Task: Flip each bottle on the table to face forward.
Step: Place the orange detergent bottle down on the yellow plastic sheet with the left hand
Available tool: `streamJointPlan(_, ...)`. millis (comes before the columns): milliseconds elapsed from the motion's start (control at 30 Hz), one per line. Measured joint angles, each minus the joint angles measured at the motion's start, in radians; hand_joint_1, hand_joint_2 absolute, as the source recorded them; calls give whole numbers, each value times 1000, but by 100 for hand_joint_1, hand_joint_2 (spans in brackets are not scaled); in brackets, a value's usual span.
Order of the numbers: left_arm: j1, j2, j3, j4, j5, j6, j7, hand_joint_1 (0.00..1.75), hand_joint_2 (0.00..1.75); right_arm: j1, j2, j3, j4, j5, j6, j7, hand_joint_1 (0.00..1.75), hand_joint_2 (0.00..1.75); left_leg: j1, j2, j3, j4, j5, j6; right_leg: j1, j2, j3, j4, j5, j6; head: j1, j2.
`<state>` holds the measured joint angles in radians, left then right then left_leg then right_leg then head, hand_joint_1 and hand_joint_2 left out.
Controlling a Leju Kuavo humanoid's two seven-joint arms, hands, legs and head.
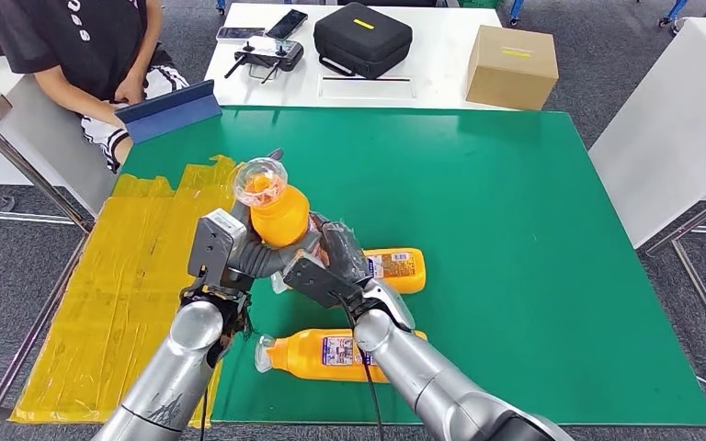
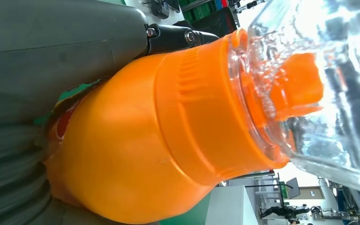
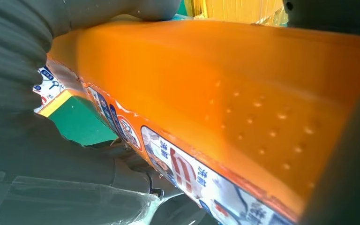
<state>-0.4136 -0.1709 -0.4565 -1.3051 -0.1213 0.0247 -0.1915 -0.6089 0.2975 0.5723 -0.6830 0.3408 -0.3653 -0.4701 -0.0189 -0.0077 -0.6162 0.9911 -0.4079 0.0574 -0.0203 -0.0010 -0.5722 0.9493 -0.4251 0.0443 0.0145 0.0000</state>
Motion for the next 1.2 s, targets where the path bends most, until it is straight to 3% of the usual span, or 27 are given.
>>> streamJointPlan(633, -27, 0, -2, 18, 118, -64, 27, 0, 175, -51, 15, 34, 43, 119, -272, -97, 175, 175, 0, 0, 0, 0, 0, 0, 0, 0, 0, 0, 0, 0, 0, 0)
streamJointPlan(867, -38, 0, -3, 27, 134, -70, 29, 0, 175, -55, 16, 34, 43, 132, -298, -86, 175, 175, 0, 0, 0, 0, 0, 0, 0, 0, 0, 0, 0, 0, 0, 0)
streamJointPlan(900, -39, 0, -3, 27, 134, -71, 30, 11, 175, -55, 16, 35, 43, 132, -298, -85, 175, 175, 0, 0, 0, 0, 0, 0, 0, 0, 0, 0, 0, 0, 0, 0)
streamJointPlan(1000, -40, 0, -3, 29, 136, -71, 30, 139, 175, -55, 16, 35, 43, 132, -298, -84, 175, 175, 0, 0, 0, 0, 0, 0, 0, 0, 0, 0, 0, 0, 0, 0)
streamJointPlan(1033, -39, 0, -3, 29, 139, -72, 30, 171, 175, -55, 16, 35, 43, 133, -297, -84, 175, 175, 0, 0, 0, 0, 0, 0, 0, 0, 0, 0, 0, 0, 0, 0)
streamJointPlan(1200, -36, 4, -3, 29, 167, -66, 15, 175, 175, -57, 16, 38, 42, 136, -288, -82, 175, 175, 0, 0, 0, 0, 0, 0, 0, 0, 0, 0, 0, 0, 0, 0)
